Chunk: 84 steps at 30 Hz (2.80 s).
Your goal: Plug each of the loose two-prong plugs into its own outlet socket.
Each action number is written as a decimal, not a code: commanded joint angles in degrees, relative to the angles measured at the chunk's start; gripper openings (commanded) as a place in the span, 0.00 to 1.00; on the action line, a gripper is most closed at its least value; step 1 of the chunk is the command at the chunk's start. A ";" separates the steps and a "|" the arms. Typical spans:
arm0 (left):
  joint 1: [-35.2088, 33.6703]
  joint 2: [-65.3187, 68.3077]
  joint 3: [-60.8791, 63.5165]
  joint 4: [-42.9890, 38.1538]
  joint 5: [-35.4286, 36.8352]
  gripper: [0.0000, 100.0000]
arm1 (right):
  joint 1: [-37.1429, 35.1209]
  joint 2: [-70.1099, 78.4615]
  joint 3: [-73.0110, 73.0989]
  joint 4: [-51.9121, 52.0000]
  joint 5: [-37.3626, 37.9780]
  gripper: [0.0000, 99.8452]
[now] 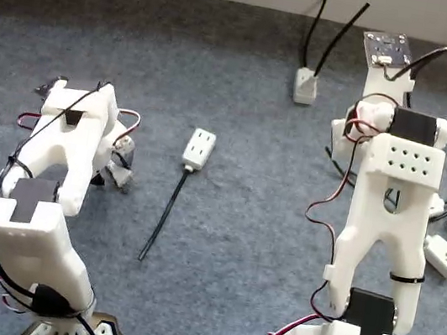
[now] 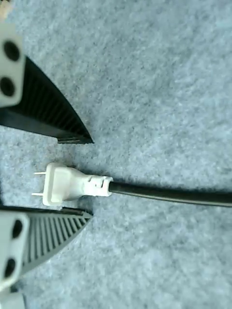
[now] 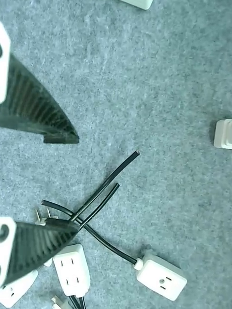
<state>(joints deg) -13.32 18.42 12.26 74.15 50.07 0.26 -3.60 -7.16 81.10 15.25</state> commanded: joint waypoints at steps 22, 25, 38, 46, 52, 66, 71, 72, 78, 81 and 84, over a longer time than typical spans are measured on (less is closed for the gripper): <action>5.23 2.33 -8.66 2.46 -0.62 0.12 | 0.22 -2.51 -0.13 -1.01 0.62 0.25; 3.47 4.79 -8.75 2.64 -0.88 0.12 | 0.22 -2.51 -0.13 -1.01 0.62 0.25; 1.63 5.49 -8.04 8.26 -7.47 0.12 | 0.22 -2.42 -0.04 -1.01 0.62 0.25; 0.13 5.49 -8.04 9.58 -7.56 0.12 | 0.22 -2.42 -0.04 -1.01 0.62 0.25; 0.13 5.58 -8.22 9.49 -7.56 0.12 | 0.22 -2.42 -0.04 -1.01 0.62 0.25; 0.57 5.41 -8.13 11.87 -7.56 0.12 | 0.22 -2.42 -0.04 -1.01 0.62 0.25; 1.54 5.49 -8.13 12.13 -9.76 0.08 | 0.22 -2.42 -0.04 -1.01 0.62 0.25; 1.54 5.49 -8.31 12.04 -10.99 0.05 | 0.22 -2.42 -0.04 -1.01 0.62 0.25; 1.45 5.58 -8.40 11.96 -11.60 0.03 | 0.22 -2.42 -0.04 -1.01 0.62 0.25; 1.45 5.49 -8.84 11.87 -11.87 0.02 | 0.22 -2.42 -0.04 -1.01 0.62 0.25; 2.42 5.14 -11.03 10.29 -12.04 0.01 | 0.22 -2.42 -0.04 -1.01 0.62 0.25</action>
<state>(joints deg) -12.00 24.40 4.26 85.05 38.64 0.09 -3.60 -6.99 81.10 15.25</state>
